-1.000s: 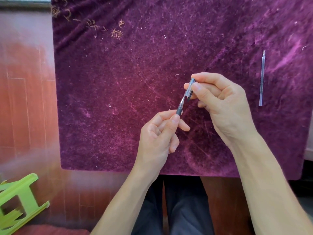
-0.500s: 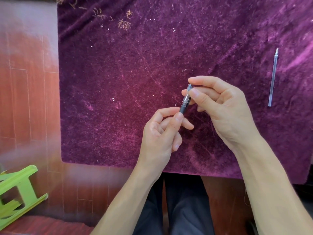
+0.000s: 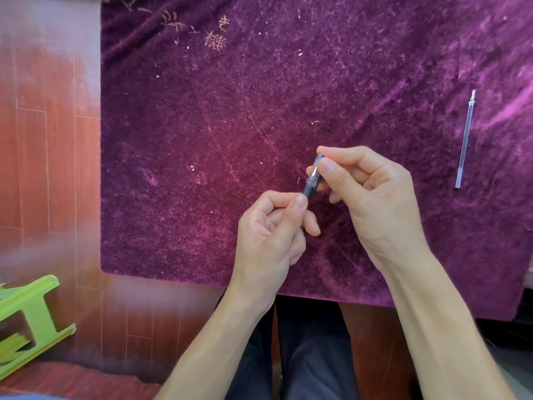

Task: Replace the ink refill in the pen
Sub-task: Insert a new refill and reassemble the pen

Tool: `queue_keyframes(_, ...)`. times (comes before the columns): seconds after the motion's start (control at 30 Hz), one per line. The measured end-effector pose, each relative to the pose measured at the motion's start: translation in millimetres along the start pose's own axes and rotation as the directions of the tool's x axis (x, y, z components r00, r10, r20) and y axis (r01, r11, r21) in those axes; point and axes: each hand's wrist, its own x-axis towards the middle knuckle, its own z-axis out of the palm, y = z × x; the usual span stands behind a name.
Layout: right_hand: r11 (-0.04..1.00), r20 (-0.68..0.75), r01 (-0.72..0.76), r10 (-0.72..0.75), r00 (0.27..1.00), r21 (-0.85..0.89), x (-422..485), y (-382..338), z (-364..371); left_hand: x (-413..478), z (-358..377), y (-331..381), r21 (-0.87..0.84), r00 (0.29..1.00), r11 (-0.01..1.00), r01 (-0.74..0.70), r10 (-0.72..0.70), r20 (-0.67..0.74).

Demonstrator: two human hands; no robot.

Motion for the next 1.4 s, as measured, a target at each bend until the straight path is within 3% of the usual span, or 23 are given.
queue_keyframes(0.27,0.999,-0.081,0.028,-0.025,0.996,0.044,-7,0,5,-3,17,2,-0.054,0.999,0.999,-0.006,0.003,-0.039)
queue_keyframes(0.4,0.999,-0.104,0.043,-0.045,0.994,-0.019,-1,-2,1,0,21,4,0.127,0.996,0.991,-0.048,0.056,-0.063)
queue_keyframes(0.53,0.998,-0.117,0.037,-0.042,0.992,-0.049,2,-1,-3,6,19,11,0.436,0.988,0.894,-0.102,0.142,-0.059)
queue_keyframes(0.7,0.999,-0.177,-0.011,0.003,0.984,-0.045,3,1,-6,15,22,20,0.639,0.973,0.755,-0.148,0.227,-0.042)
queue_keyframes(0.9,0.990,-0.223,-0.118,0.099,0.970,-0.074,-20,14,-19,32,41,27,0.717,0.951,0.685,-0.132,0.291,-0.103)
queue_keyframes(1.13,0.945,-0.207,-0.265,0.225,0.952,-0.193,-78,38,-30,70,60,50,0.858,0.898,0.489,-0.156,0.433,-0.084)
queue_keyframes(1.4,0.848,-0.224,-0.331,0.258,0.940,-0.413,-112,60,-29,94,62,46,0.886,0.887,0.456,-0.091,0.441,-0.136)
